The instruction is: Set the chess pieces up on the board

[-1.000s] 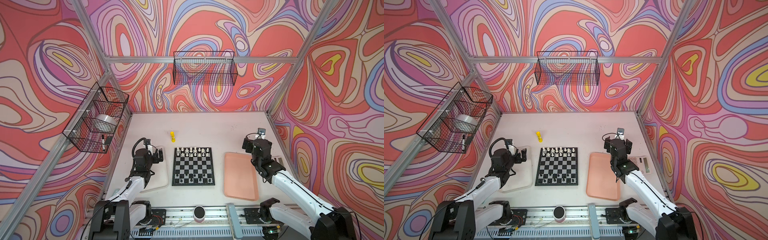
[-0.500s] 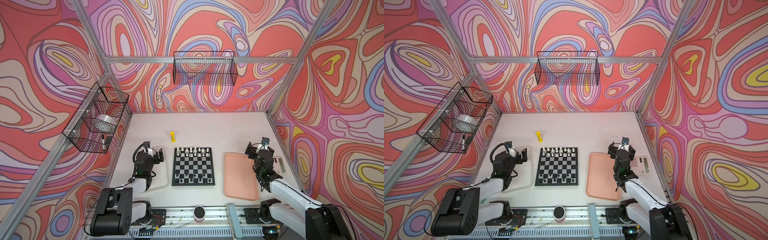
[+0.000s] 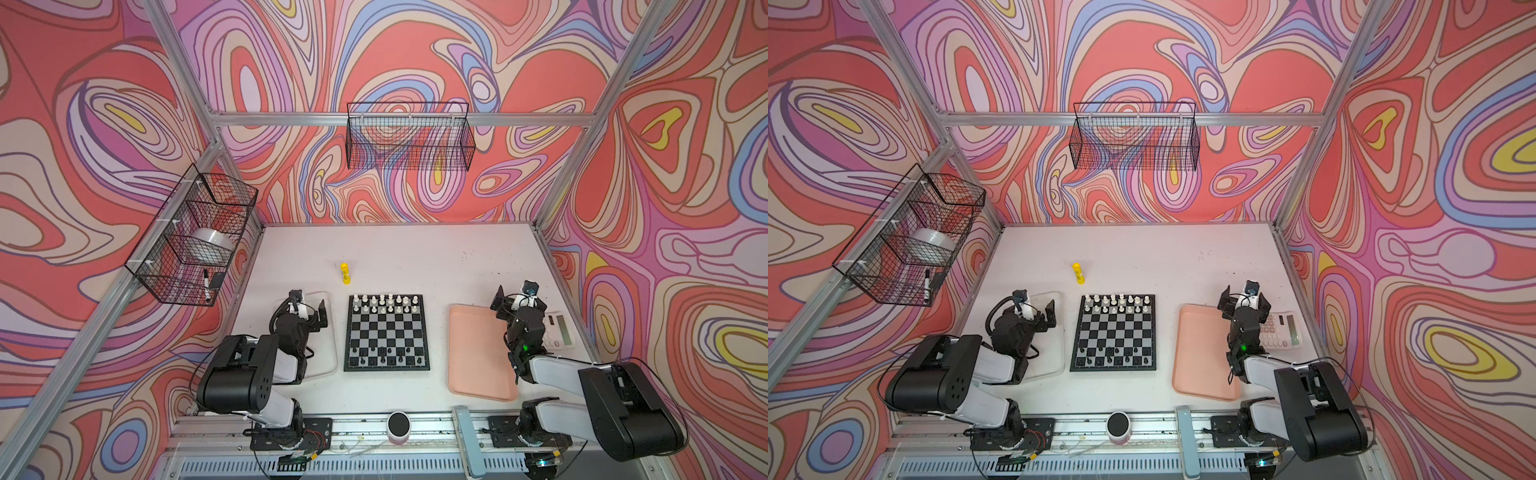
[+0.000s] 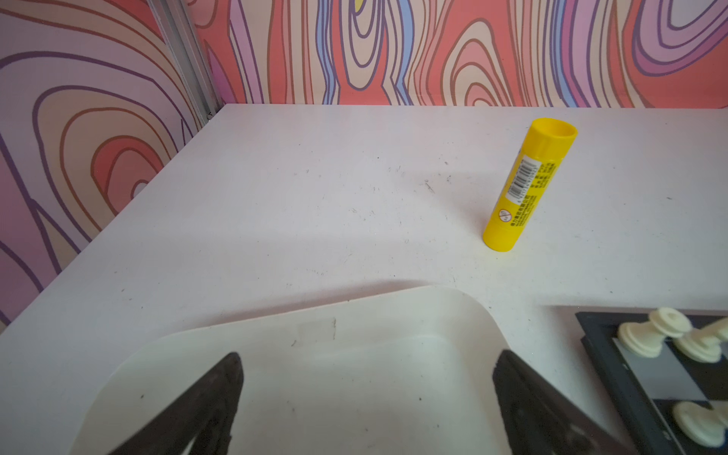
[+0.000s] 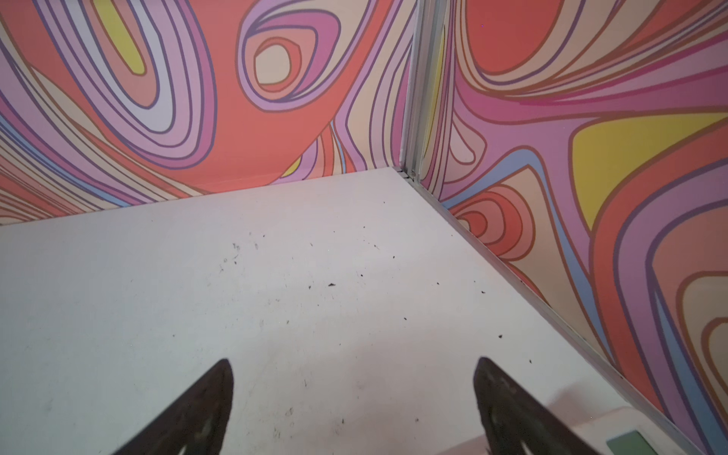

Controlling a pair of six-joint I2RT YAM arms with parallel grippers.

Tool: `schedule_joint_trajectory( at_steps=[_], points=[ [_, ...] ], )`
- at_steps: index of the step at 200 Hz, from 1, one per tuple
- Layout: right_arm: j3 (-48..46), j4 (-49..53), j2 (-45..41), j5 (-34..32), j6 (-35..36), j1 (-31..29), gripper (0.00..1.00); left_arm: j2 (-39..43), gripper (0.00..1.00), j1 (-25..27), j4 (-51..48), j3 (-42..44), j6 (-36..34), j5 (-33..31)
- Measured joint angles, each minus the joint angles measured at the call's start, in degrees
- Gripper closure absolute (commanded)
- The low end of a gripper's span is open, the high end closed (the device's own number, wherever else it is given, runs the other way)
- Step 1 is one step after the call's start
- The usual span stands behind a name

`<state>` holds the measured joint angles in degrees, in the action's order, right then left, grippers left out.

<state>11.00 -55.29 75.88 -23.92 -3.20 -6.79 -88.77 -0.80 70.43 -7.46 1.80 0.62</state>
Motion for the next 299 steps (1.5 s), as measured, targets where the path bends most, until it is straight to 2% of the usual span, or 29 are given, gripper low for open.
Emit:
schedule_joint_trajectory(
  at_steps=[85, 112, 153, 200, 246, 299],
  points=[
    [1.92, -20.17, 19.85, 4.59, 1.92, 1.11, 0.02, -0.48, 0.00, -0.44, 3.56, 0.00, 0.57, -1.16],
    [2.40, -22.62, 24.04, 6.60, 2.54, 1.46, 0.02, -0.52, 0.00, -0.50, 3.58, 0.00, 0.85, -1.14],
    [5.99, -20.41, 23.78, 9.79, 2.84, 2.08, 0.02, -0.59, 0.00, -0.76, 3.50, -0.17, 1.22, -1.42],
    [15.45, -6.12, 23.28, 16.87, 2.62, 5.38, 0.02, 0.09, 0.00, -0.81, -1.62, -4.07, 2.34, -4.31],
    [16.04, -0.57, 23.06, 19.98, 2.05, 6.73, 0.02, 0.44, 0.00, -0.81, -8.70, -8.39, 2.54, -4.09],
    [16.04, 0.11, 22.99, 20.59, 2.05, 6.73, 0.02, 0.44, 0.00, -0.81, -15.80, -12.48, 2.08, -1.25]
  ],
)
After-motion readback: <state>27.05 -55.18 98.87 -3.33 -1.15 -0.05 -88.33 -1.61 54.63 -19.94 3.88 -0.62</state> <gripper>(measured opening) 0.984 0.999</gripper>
